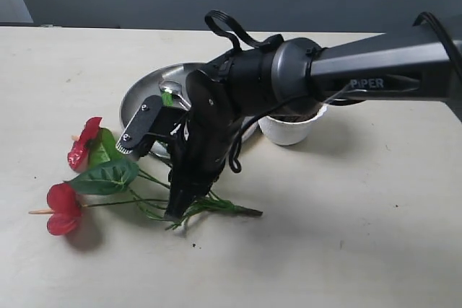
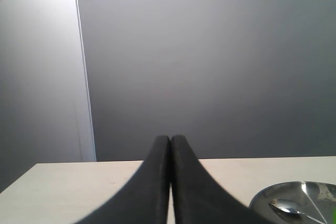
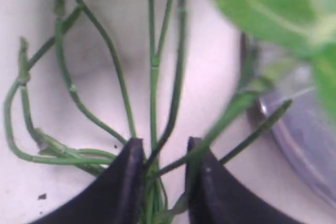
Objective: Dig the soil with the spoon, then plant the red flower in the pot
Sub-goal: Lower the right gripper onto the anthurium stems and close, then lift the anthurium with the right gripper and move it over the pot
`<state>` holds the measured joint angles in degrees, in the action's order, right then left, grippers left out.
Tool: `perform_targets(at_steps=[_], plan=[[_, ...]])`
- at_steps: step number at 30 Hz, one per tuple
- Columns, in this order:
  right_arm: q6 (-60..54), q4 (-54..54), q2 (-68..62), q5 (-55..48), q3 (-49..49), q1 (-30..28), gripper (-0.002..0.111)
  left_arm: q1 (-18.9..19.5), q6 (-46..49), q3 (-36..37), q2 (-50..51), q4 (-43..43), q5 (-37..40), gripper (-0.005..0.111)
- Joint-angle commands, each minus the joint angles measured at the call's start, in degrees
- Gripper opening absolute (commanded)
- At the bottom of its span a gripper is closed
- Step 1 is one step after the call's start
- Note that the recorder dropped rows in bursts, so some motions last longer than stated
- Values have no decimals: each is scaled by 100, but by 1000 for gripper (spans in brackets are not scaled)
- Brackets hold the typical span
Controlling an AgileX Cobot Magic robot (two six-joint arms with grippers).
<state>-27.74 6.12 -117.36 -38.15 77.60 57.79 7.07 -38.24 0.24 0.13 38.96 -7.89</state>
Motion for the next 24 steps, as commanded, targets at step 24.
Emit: perform_targets(at_steps=[24], plan=[[-202, 1684, 2239, 2853, -657, -120, 0, -38, -17, -24, -13, -10, -71, 0]])
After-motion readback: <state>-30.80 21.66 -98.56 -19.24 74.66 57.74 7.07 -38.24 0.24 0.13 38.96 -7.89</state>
